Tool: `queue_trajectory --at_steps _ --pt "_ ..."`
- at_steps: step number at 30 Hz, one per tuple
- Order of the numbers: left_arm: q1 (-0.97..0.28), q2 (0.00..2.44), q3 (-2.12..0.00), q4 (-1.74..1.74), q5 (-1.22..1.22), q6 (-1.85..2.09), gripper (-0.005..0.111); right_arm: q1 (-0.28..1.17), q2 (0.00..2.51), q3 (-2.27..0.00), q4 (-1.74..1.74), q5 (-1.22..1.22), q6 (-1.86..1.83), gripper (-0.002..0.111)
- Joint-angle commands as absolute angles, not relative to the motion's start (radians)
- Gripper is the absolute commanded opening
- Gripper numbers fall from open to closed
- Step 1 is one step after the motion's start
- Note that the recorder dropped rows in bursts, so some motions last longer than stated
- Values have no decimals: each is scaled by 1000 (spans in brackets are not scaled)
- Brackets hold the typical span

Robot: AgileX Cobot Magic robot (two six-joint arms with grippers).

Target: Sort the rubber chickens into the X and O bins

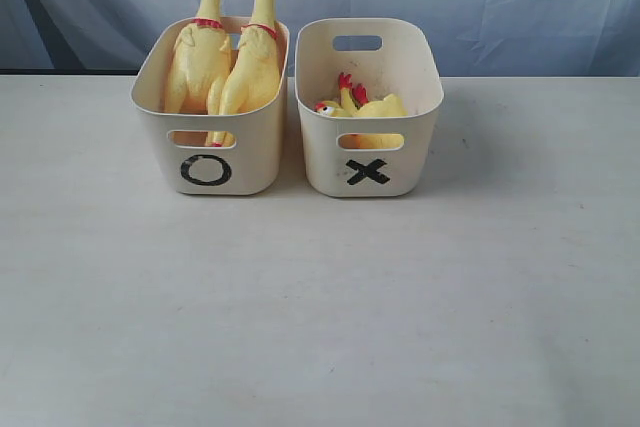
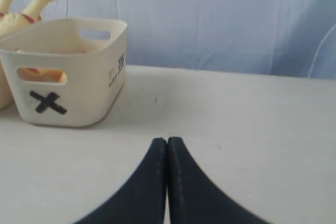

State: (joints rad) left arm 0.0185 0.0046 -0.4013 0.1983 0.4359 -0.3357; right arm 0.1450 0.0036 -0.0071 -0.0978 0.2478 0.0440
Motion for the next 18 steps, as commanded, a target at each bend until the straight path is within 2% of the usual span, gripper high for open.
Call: queue_trajectory --at_steps 1,7,18 --pt "19 0 -400 203 426 -337 0 141 0 0 -113 318 22 -1" --pt "19 0 -400 203 426 -337 0 141 0 0 -150 327 -94 -1" --pt "19 0 -400 203 426 -337 0 141 0 0 -125 323 -5 -1"
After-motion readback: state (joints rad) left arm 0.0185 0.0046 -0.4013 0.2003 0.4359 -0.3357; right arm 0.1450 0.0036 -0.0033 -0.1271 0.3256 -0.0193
